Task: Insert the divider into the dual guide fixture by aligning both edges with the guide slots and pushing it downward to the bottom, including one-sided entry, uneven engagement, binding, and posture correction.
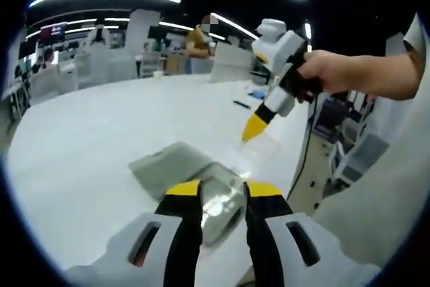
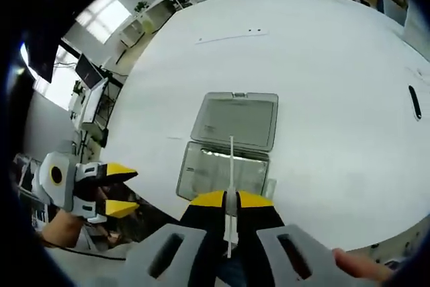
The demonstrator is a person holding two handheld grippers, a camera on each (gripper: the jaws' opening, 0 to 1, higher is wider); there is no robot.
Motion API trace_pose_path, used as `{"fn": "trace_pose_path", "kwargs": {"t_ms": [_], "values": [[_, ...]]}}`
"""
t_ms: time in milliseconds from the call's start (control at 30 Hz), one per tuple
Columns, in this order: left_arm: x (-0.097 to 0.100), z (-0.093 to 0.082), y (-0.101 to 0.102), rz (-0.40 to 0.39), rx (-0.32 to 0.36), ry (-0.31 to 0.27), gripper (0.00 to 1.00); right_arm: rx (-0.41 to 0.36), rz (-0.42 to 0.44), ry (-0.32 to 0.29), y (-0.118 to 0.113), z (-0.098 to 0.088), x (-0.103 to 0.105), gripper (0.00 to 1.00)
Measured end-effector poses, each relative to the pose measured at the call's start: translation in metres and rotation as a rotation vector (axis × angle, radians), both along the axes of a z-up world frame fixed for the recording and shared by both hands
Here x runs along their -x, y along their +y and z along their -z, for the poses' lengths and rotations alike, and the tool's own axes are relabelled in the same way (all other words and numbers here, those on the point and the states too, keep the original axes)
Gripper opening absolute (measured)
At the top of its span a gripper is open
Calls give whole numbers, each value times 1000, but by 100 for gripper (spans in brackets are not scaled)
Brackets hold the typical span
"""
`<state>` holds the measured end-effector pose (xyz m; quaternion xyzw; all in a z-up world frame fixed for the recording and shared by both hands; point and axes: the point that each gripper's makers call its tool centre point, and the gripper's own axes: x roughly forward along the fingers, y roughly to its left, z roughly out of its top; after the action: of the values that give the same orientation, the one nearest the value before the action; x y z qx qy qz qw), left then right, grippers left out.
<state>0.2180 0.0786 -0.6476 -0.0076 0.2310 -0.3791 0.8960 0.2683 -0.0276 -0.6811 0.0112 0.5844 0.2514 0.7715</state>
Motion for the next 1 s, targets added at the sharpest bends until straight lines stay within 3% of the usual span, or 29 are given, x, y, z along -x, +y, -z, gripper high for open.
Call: {"fn": "trace_pose_path", "kwargs": {"t_ms": [400,1000], "values": [[4,4,5,16,-70,-36,28,28,29,54,7,6,9,0],[11,13,11,12,-152,-54,56,80,77,130,9,14,20,0]]}}
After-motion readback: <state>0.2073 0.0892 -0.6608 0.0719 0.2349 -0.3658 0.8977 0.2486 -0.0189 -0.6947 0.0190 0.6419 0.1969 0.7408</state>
